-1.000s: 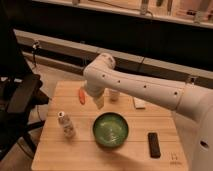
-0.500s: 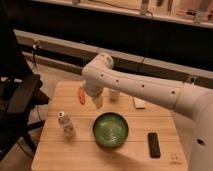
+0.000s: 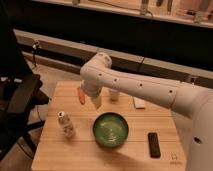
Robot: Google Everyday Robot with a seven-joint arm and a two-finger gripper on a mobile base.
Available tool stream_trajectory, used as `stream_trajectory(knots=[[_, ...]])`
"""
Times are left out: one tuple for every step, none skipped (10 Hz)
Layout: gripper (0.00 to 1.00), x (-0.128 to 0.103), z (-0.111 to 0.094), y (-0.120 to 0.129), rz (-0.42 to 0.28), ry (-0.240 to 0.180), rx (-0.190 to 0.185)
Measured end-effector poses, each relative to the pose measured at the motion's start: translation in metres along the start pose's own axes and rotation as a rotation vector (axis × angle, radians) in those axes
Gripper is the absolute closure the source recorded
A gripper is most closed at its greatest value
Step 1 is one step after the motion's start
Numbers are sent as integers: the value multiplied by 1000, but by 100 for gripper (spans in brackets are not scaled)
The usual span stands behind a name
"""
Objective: Knock the bottle over
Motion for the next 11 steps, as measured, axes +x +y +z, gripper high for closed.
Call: stream_trajectory(knots=[[33, 0, 1, 0, -1, -3, -1], [42, -2, 5, 1, -4, -16, -1], [53, -8, 14, -1, -11, -38, -1], [63, -18, 23, -4, -21, -61, 0], [72, -23, 27, -5, -25, -80, 2], [84, -27, 31, -2, -30, -99, 2], [93, -32, 34, 0, -35, -114, -1], [98, -37, 36, 1, -42, -128, -4], [100, -44, 38, 6, -51, -146, -11], [100, -52, 40, 11, -62, -163, -26], [100, -62, 44, 13, -77, -183, -40]])
